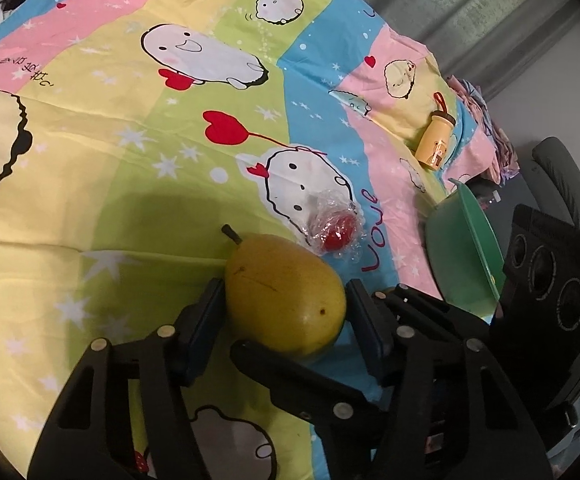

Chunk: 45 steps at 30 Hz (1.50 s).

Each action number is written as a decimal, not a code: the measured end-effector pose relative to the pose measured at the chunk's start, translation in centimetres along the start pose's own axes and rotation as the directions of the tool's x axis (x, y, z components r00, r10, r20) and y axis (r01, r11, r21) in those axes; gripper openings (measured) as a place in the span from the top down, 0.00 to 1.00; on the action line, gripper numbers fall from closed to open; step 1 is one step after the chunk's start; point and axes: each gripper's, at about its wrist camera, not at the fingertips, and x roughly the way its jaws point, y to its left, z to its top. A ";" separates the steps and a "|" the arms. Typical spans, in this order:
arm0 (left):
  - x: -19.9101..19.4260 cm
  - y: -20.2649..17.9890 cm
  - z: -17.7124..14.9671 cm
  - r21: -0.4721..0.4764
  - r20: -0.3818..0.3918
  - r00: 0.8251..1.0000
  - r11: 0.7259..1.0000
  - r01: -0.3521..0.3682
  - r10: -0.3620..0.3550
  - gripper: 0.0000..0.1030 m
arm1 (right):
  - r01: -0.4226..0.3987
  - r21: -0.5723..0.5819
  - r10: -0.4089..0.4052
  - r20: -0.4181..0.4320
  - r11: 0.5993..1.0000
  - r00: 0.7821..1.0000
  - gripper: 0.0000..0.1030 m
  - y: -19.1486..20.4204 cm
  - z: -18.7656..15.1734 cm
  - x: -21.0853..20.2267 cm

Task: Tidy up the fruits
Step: 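Grasp the yellow-green pear with the left tool, then carry the pear into the green basin and open the left tool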

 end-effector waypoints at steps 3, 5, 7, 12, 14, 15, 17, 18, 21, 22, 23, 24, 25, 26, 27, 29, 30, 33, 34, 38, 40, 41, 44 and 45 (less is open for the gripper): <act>-0.1 -0.3 -0.1 0.014 0.003 1.000 1.000 -0.012 0.012 0.44 | -0.005 0.007 0.005 0.004 1.000 1.000 0.41 -0.1 -0.1 -0.1; -0.2 -0.3 -0.2 0.021 0.003 1.000 1.000 -0.017 0.017 0.43 | -0.005 0.017 0.005 0.005 1.000 1.000 0.41 -0.1 -0.1 -0.3; -0.4 -0.6 -0.3 0.022 0.002 1.000 1.000 -0.015 0.015 0.43 | -0.007 0.021 0.007 0.010 1.000 1.000 0.41 0.0 -0.3 -0.6; -1.6 -2.0 -1.2 0.050 0.010 1.000 0.999 -0.017 0.016 0.43 | -0.004 0.022 0.004 0.026 1.000 1.000 0.41 0.7 -1.0 -2.2; -2.3 -2.9 -1.8 0.060 0.016 1.000 0.998 -0.012 0.011 0.43 | 0.000 0.019 -0.001 0.038 1.000 0.999 0.41 1.1 -1.4 -3.2; -2.5 -3.3 -2.1 0.067 0.018 1.000 0.998 -0.013 0.012 0.43 | 0.002 0.020 -0.003 0.043 1.000 0.999 0.41 1.2 -1.7 -3.7; -3.0 -4.2 -2.8 0.083 0.021 1.000 0.996 -0.015 0.013 0.43 | 0.003 0.023 -0.004 0.052 1.000 0.999 0.41 1.5 -2.3 -4.9; -3.3 -4.7 -3.1 0.091 0.023 1.000 0.996 -0.014 0.012 0.43 | 0.006 0.023 -0.008 0.057 1.000 0.998 0.41 1.7 -2.6 -5.4; -3.8 -6.1 -4.1 0.110 0.021 1.000 0.994 -0.009 0.007 0.43 | 0.013 0.031 -0.016 0.072 0.999 0.997 0.41 2.0 -3.7 -6.9; -3.9 -6.6 -4.5 0.117 0.019 1.000 0.993 -0.008 0.006 0.43 | 0.016 0.035 -0.018 0.076 0.999 0.997 0.41 2.1 -4.0 -7.4; -4.0 -7.1 -4.7 0.125 0.019 1.000 0.992 -0.007 0.005 0.43 | 0.019 0.039 -0.022 0.081 0.999 0.996 0.41 2.1 -4.4 -8.0; -4.2 -7.5 -5.0 0.133 0.018 1.000 0.991 -0.005 0.003 0.43 | 0.023 0.043 -0.027 0.087 0.999 0.996 0.41 2.2 -4.7 -8.5; -4.3 -8.0 -5.3 0.142 0.018 1.000 0.990 -0.003 0.001 0.43 | 0.027 0.047 -0.032 0.094 0.999 0.995 0.41 2.3 -5.1 -9.1; -4.5 -8.5 -5.6 0.152 0.018 1.000 0.988 -0.004 0.001 0.43 | 0.029 0.050 -0.034 0.099 0.998 0.995 0.41 2.3 -5.3 -9.5; -4.6 -9.0 -5.8 0.163 0.016 1.000 0.987 -0.004 0.001 0.43 | 0.031 0.054 -0.037 0.106 0.998 0.994 0.41 2.3 -5.7 -10.0; -4.8 -9.8 -6.5 0.178 0.011 1.000 0.984 -0.003 0.001 0.43 | 0.035 0.062 -0.042 0.114 0.997 0.993 0.41 2.3 -6.2 -10.8; -4.8 -10.3 -6.9 0.186 0.005 1.000 0.983 -0.001 0.000 0.43 | 0.037 0.069 -0.045 0.117 0.997 0.992 0.41 2.2 -6.6 -11.3; -4.7 -11.3 -7.8 0.194 -0.012 1.000 0.981 0.010 -0.007 0.43 | 0.047 0.089 -0.058 0.121 0.995 0.991 0.41 2.1 -7.7 -12.3; -4.6 -11.8 -8.2 0.201 -0.019 1.000 0.979 0.013 -0.009 0.43 | 0.050 0.098 -0.062 0.123 0.994 0.990 0.41 2.0 -8.2 -12.7; -4.0 -13.6 -9.3 0.236 -0.047 0.999 0.972 0.020 -0.009 0.43 | 0.057 0.126 -0.073 0.127 0.990 0.989 0.41 1.3 -9.9 -14.2; -3.7 -14.7 -9.6 0.255 -0.056 0.998 0.967 0.027 -0.013 0.43 | 0.065 0.136 -0.083 0.134 0.989 0.987 0.41 0.9 -10.4 -14.9; -3.5 -15.1 -9.6 0.262 -0.058 0.998 0.964 0.031 -0.016 0.43 | 0.069 0.143 -0.090 0.142 0.987 0.986 0.41 0.6 -10.6 -15.4; -3.0 -16.9 -9.4 0.298 -0.059 0.998 0.954 0.041 -0.024 0.43 | 0.079 0.166 -0.108 0.169 0.983 0.980 0.41 -0.4 -11.0 -16.8; -2.9 -17.4 -9.3 0.309 -0.058 0.998 0.950 0.044 -0.027 0.43 | 0.083 0.174 -0.114 0.179 0.981 0.977 0.41 -0.7 -11.1 -17.2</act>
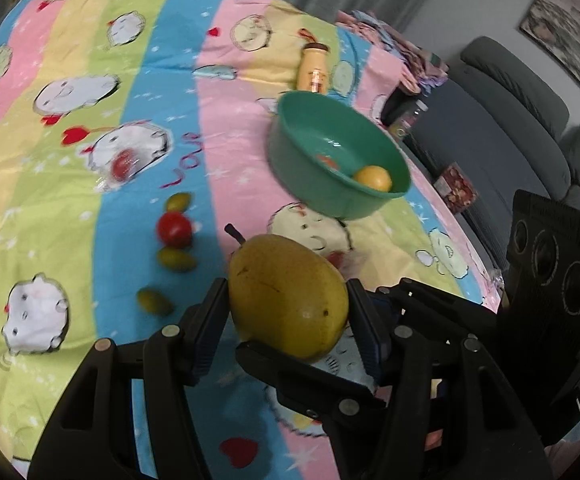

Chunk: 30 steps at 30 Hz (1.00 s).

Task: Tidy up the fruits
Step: 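Carry the pear into the green basin and open the left tool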

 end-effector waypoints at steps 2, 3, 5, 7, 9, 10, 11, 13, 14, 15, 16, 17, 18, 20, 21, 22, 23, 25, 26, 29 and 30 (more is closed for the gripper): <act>0.5 -1.0 0.6 0.026 0.003 1.000 1.000 0.008 -0.008 0.43 | 0.012 0.014 -0.012 0.027 1.000 1.000 0.41 -0.9 0.1 -1.0; 0.6 -1.4 0.8 0.035 0.004 1.000 0.999 0.013 -0.014 0.43 | 0.018 0.020 -0.019 0.037 1.000 0.999 0.41 -1.3 0.2 -1.4; 1.2 -2.4 1.4 0.060 0.004 1.000 0.998 0.026 -0.026 0.43 | 0.031 0.031 -0.033 0.058 0.999 0.998 0.41 -2.2 0.3 -2.1; 2.0 -3.4 2.1 0.086 -0.002 0.999 0.996 0.038 -0.038 0.43 | 0.044 0.047 -0.047 0.077 0.998 0.996 0.41 -3.1 0.4 -2.8; 2.7 -4.4 2.8 0.109 -0.008 0.999 0.993 0.051 -0.051 0.43 | 0.060 0.067 -0.066 0.097 0.996 0.993 0.41 -4.1 0.4 -3.5; 3.2 -4.9 3.3 0.120 -0.013 0.998 0.991 0.062 -0.060 0.43 | 0.068 0.081 -0.077 0.109 0.994 0.991 0.41 -4.9 0.5 -3.9; 3.6 -5.3 3.6 0.129 -0.015 0.998 0.989 0.069 -0.068 0.43 | 0.078 0.094 -0.090 0.121 0.992 0.989 0.41 -5.6 0.7 -4.3; 4.4 -6.2 4.6 0.146 -0.014 0.996 0.985 0.086 -0.085 0.43 | 0.094 0.105 -0.108 0.139 0.990 0.984 0.41 -6.6 1.1 -4.9; 4.8 -6.6 5.1 0.154 -0.013 0.995 0.984 0.095 -0.094 0.43 | 0.101 0.109 -0.117 0.147 0.989 0.982 0.41 -7.1 1.3 -5.0; 5.1 -6.9 5.6 0.158 -0.012 0.995 0.982 0.102 -0.101 0.43 | 0.109 0.113 -0.126 0.155 0.988 0.980 0.41 -7.6 1.7 -5.2; 5.5 -7.3 6.2 0.163 -0.009 0.994 0.980 0.111 -0.111 0.43 | 0.117 0.114 -0.135 0.164 0.987 0.977 0.41 -8.2 2.1 -5.4; 5.8 -7.5 6.7 0.166 -0.008 0.993 0.979 0.117 -0.118 0.43 | 0.123 0.115 -0.142 0.170 0.986 0.975 0.41 -8.6 2.3 -5.6; 6.1 -7.7 7.1 0.167 -0.005 0.992 0.978 0.123 -0.124 0.43 | 0.131 0.115 -0.150 0.179 0.985 0.972 0.41 -9.0 2.6 -5.8; 6.8 -8.1 8.2 0.169 -0.002 0.990 0.976 0.139 -0.140 0.43 | 0.146 0.112 -0.166 0.192 0.983 0.967 0.41 -9.8 3.3 -6.1; 7.2 -8.2 8.6 0.168 -0.004 0.989 0.975 0.146 -0.147 0.43 | 0.154 0.113 -0.174 0.198 0.982 0.965 0.41 -10.4 3.7 -6.1; 7.5 -8.2 8.9 0.165 -0.007 0.988 0.974 0.153 -0.154 0.43 | 0.158 0.112 -0.177 0.198 0.981 0.964 0.41 -10.7 3.9 -6.1; 7.8 -8.2 9.3 0.161 -0.010 0.987 0.974 0.160 -0.160 0.43 | 0.167 0.110 -0.186 0.198 0.980 0.962 0.41 -11.1 4.2 -6.0; 8.7 -8.2 10.0 0.152 -0.022 0.985 0.974 0.170 -0.168 0.43 | 0.173 0.109 -0.192 0.196 0.979 0.962 0.41 -11.8 4.6 -5.7; 9.0 -8.1 10.2 0.143 -0.027 0.985 0.974 0.174 -0.172 0.43 | 0.174 0.112 -0.193 0.193 0.978 0.962 0.41 -12.3 4.8 -5.5; 10.5 -7.6 11.0 0.106 -0.052 0.982 0.977 0.187 -0.182 0.43 | 0.179 0.117 -0.198 0.174 0.977 0.965 0.41 -13.3 5.3 -4.7; 11.0 -7.3 11.1 0.091 -0.060 0.981 0.978 0.189 -0.184 0.43 | 0.182 0.117 -0.200 0.165 0.976 0.966 0.41 -13.6 5.4 -4.4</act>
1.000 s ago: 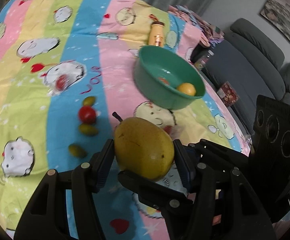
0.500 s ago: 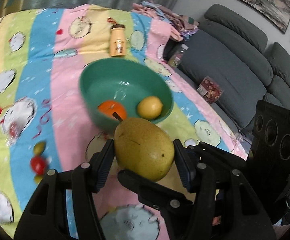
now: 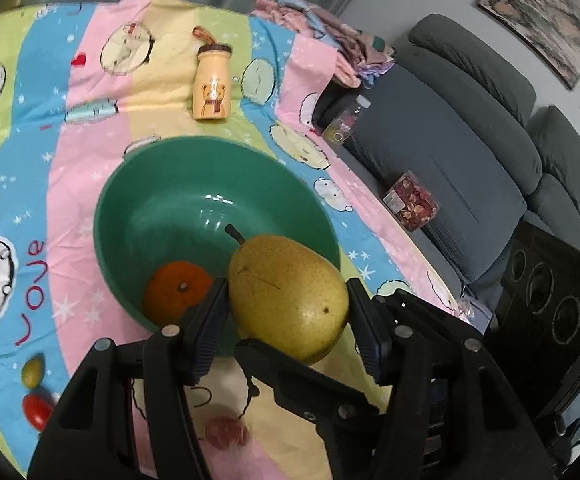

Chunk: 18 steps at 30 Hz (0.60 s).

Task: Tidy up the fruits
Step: 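Carry the pear into the green basin and open the left tool, then withdraw both tools from the basin toward the plastic-wrapped red candies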

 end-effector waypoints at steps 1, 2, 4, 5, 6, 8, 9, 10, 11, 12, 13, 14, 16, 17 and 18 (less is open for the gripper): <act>0.3 0.2 0.1 -0.009 -0.006 1.000 1.000 0.000 0.000 0.43 | 0.002 0.001 -0.002 -0.011 1.000 1.000 0.41 -0.2 0.0 0.5; 0.5 0.4 0.0 -0.018 -0.013 1.000 1.000 -0.001 0.000 0.43 | 0.003 0.003 -0.003 -0.018 1.000 1.000 0.41 -0.3 0.0 0.7; 1.0 0.8 0.0 -0.033 -0.026 1.000 0.999 -0.004 0.003 0.43 | 0.007 0.002 -0.007 -0.038 1.000 0.999 0.41 -0.4 -0.1 1.3; 1.2 0.9 0.0 -0.038 -0.029 1.000 0.999 -0.005 0.004 0.43 | 0.008 0.002 -0.008 -0.045 1.000 0.999 0.41 -0.5 -0.2 1.6; 1.4 1.1 0.0 -0.046 -0.035 0.999 0.999 -0.005 0.004 0.44 | 0.009 0.003 -0.009 -0.052 1.000 0.999 0.41 -0.6 -0.2 1.8; 1.7 1.5 0.0 -0.064 -0.045 0.999 0.998 -0.007 0.004 0.43 | 0.011 0.015 -0.010 -0.063 1.000 0.998 0.41 -0.8 -0.3 2.2; 1.8 1.6 -0.1 -0.066 -0.054 0.999 0.998 -0.013 0.009 0.43 | 0.014 0.019 -0.013 -0.062 1.000 0.998 0.41 -0.8 -0.4 2.2; 1.9 1.7 -0.1 -0.065 -0.057 0.998 0.998 -0.023 0.019 0.41 | 0.016 0.020 -0.015 -0.056 1.000 0.998 0.41 -0.8 -0.4 2.1; 1.8 1.8 -0.2 -0.066 -0.054 0.998 0.997 -0.027 0.024 0.39 | 0.020 0.023 -0.019 -0.048 1.000 0.999 0.41 -0.9 -0.4 2.0; 1.4 2.0 -0.2 -0.073 -0.046 0.999 0.997 -0.022 0.019 0.33 | 0.023 0.024 -0.022 -0.037 0.999 0.999 0.38 -1.0 -0.3 1.8; 0.8 2.2 -0.1 -0.089 -0.032 0.999 0.996 -0.015 0.012 0.29 | 0.028 0.028 -0.027 -0.027 0.999 0.999 0.36 -1.2 -0.3 1.4; 0.4 2.4 0.0 -0.095 -0.022 1.000 0.995 -0.011 0.009 0.28 | 0.029 0.035 -0.028 -0.020 0.999 0.999 0.32 -1.4 -0.4 1.0; -1.1 2.7 0.2 -0.097 0.013 1.000 0.995 -0.015 0.016 0.24 | 0.034 0.048 -0.034 -0.010 0.998 0.999 0.32 -1.8 -0.5 0.3; -1.9 2.8 0.2 -0.096 0.028 0.999 0.995 -0.020 0.022 0.24 | 0.035 0.055 -0.035 -0.007 0.998 0.999 0.32 -2.0 -0.6 -0.1; -3.0 3.1 0.2 -0.096 0.046 0.998 0.995 -0.029 0.034 0.23 | 0.037 0.068 -0.037 -0.004 0.997 0.999 0.32 -2.3 -0.9 -0.6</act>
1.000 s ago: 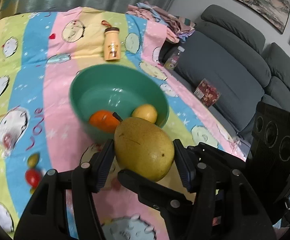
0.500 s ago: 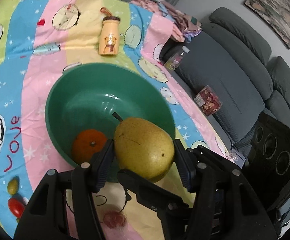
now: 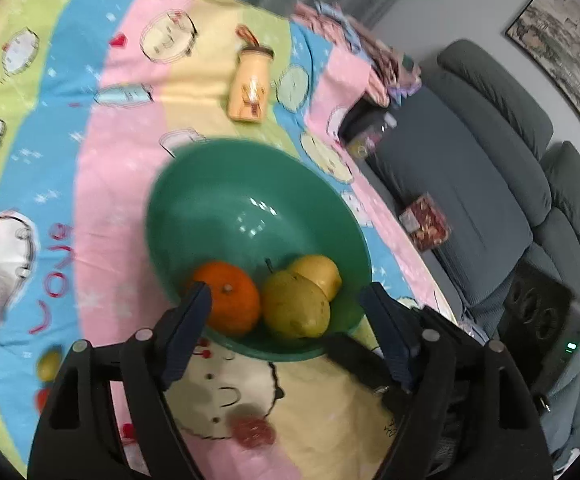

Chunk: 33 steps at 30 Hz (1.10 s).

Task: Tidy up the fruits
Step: 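Withdraw both tools from the basin toward the plastic-wrapped red candies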

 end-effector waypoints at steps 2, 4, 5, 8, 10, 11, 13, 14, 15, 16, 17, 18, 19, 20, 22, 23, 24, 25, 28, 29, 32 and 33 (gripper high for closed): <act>-1.5 0.7 0.0 -0.007 0.026 0.999 1.000 -0.027 0.027 0.23 | -0.006 0.017 0.006 0.002 1.000 1.000 0.32 -0.5 -0.3 -0.7; -3.4 1.7 -0.4 -0.026 0.054 0.996 0.997 -0.069 0.071 0.18 | -0.010 0.032 0.009 0.003 0.999 1.000 0.32 -0.8 -0.8 -1.5; -4.2 2.1 -0.7 -0.038 0.066 0.993 0.995 -0.090 0.093 0.18 | -0.008 0.040 0.008 0.002 0.999 1.000 0.32 -0.9 -1.2 -1.9; -6.9 3.8 -2.2 -0.080 0.095 0.986 0.988 -0.131 0.139 0.18 | -0.009 0.064 0.010 -0.002 0.998 1.000 0.32 -1.0 -2.2 -2.8; -8.2 4.9 -3.4 -0.105 0.093 0.981 0.981 -0.163 0.173 0.18 | -0.024 0.083 0.025 -0.006 0.996 1.000 0.32 -1.0 -2.9 -3.2; -8.7 5.3 -3.9 -0.111 0.090 0.977 0.977 -0.181 0.191 0.18 | -0.030 0.090 0.031 -0.010 0.995 0.999 0.32 -0.9 -3.2 -3.3; -9.7 6.1 -5.1 -0.127 0.086 0.969 0.967 -0.222 0.233 0.18 | -0.031 0.099 0.033 -0.018 0.995 0.999 0.32 -0.7 -3.8 -3.5; -10.0 6.2 -5.7 -0.132 0.082 0.966 0.964 -0.232 0.244 0.18 | -0.035 0.102 0.038 -0.023 0.994 0.999 0.32 -0.6 -4.1 -3.6; -10.4 6.3 -6.4 -0.135 0.081 0.965 0.962 -0.239 0.251 0.18 | -0.041 0.106 0.045 -0.032 0.994 0.998 0.32 -0.3 -4.4 -3.6; -10.7 6.4 -6.9 -0.136 0.078 0.963 0.959 -0.248 0.260 0.18 | -0.046 0.105 0.050 -0.040 0.993 0.998 0.32 0.0 -4.6 -3.6; -11.0 6.4 -7.5 -0.133 0.073 0.961 0.957 -0.256 0.267 0.18 | -0.049 0.102 0.054 -0.045 0.994 0.998 0.32 0.2 -4.8 -3.7; -11.1 6.4 -8.0 -0.130 0.068 0.960 0.956 -0.262 0.272 0.18 | -0.051 0.092 0.056 -0.053 0.994 0.997 0.32 0.6 -5.0 -3.8; -11.3 6.5 -8.6 -0.129 0.063 0.959 0.955 -0.266 0.276 0.18 | -0.051 0.086 0.056 -0.058 0.995 0.997 0.32 0.9 -5.0 -3.8; -11.4 6.5 -9.0 -0.130 0.056 0.959 0.955 -0.268 0.277 0.18 | -0.053 0.075 0.058 -0.065 0.996 0.996 0.32 1.4 -5.1 -3.8; -11.8 6.6 -10.0 -0.133 0.047 0.961 0.955 -0.266 0.274 0.18 | -0.060 0.060 0.064 -0.073 0.996 0.995 0.32 2.1 -5.2 -3.8; -11.9 6.6 -10.3 -0.134 0.043 0.961 0.955 -0.266 0.274 0.18 | -0.063 0.051 0.067 -0.075 0.997 0.995 0.32 2.5 -5.3 -3.9; -12.1 6.7 -10.6 -0.135 0.039 0.961 0.954 -0.267 0.274 0.18 | -0.066 0.043 0.070 -0.077 0.997 0.995 0.32 2.9 -5.4 -4.0; -12.3 6.7 -11.0 -0.134 0.036 0.960 0.954 -0.270 0.277 0.18 | -0.067 0.035 0.070 -0.080 0.997 0.994 0.32 3.2 -5.4 -4.0; -12.4 6.3 -12.0 -0.116 0.028 0.958 0.953 -0.279 0.284 0.18 | -0.061 0.006 0.062 -0.101 0.998 0.993 0.32 4.3 -6.0 -4.0; -12.3 6.2 -12.3 -0.111 0.023 0.958 0.953 -0.281 0.285 0.18 | -0.061 -0.001 0.060 -0.106 0.998 0.992 0.32 4.5 -6.2 -4.0; -11.8 5.9 -13.0 -0.100 0.007 0.960 0.955 -0.279 0.281 0.18 | -0.069 -0.008 0.068 -0.128 0.998 0.990 0.32 5.1 -6.8 -3.7; -11.6 5.8 -13.1 -0.098 0.002 0.960 0.956 -0.277 0.278 0.18 | -0.073 -0.006 0.071 -0.135 0.997 0.988 0.32 5.2 -7.0 -3.6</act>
